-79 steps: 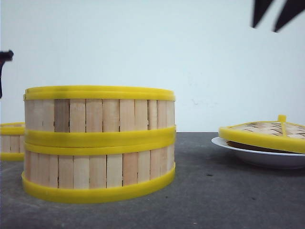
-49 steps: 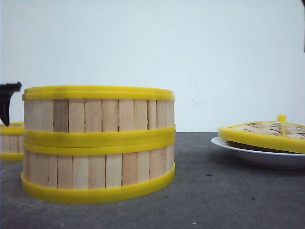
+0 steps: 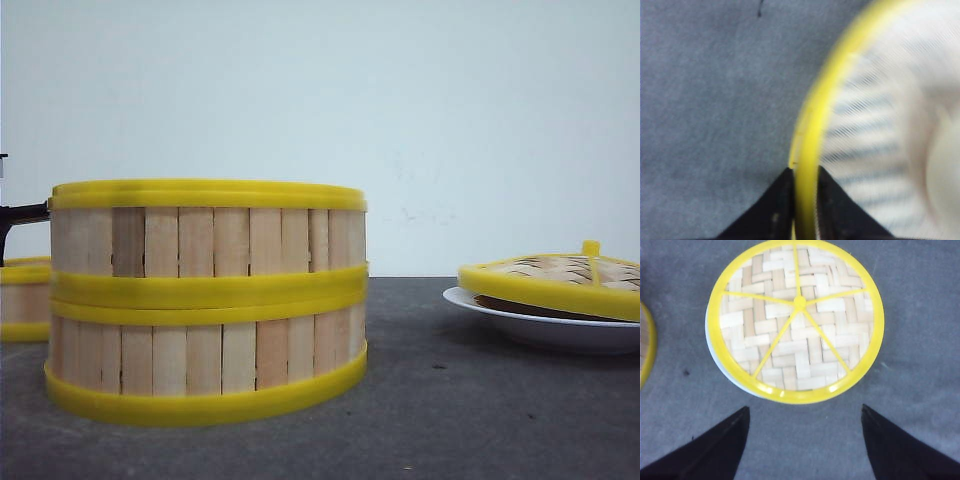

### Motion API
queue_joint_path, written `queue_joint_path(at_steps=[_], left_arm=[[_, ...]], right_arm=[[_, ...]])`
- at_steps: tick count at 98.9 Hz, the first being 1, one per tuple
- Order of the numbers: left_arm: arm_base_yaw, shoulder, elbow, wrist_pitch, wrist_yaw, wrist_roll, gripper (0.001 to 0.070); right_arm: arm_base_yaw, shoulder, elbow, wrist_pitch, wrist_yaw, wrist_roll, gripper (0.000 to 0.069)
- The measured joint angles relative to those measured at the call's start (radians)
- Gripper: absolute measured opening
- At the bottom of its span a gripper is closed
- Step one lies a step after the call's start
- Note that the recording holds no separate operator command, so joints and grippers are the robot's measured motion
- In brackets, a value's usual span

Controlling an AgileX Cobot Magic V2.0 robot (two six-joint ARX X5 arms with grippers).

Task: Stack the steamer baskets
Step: 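Grasp the rim of the remaining bun basket with the left gripper, then lift the basket with the left gripper and carry it above the stack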

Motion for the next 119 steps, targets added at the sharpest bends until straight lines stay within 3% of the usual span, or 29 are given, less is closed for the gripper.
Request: queue_joint_path(at_steps=[22,39,55,78,119], left_arm=[[0.000,0.001,0.024,-0.024,0.000,0.008,0.0024],[0.004,0.001,0.145,-0.124,0.011,0.032,0.0024],[0.011,0.001,0.316,-0.245,0.080,0.038,0.0024],[0.004,-0.023,0.518,-0.493,0.217,0.063,0.0024],[-0.121,-0.287,0.547,-0.765,0.222,0.171,0.0024]], right_arm=[[0.000,-0.029,0.000,-0.036,-0.001,0.000,0.0438],[0.000,-0.066,0.000,-0.045,0.000,0.000,0.0438],[0.000,-0.089,0.000,-0.054,0.000,0.000,0.0438],[0.000,-0.089,0.000,-0.058,0.000,0.000,0.0438],[0.000,-0.089,0.000,-0.058,-0.001,-0.007,0.0438]])
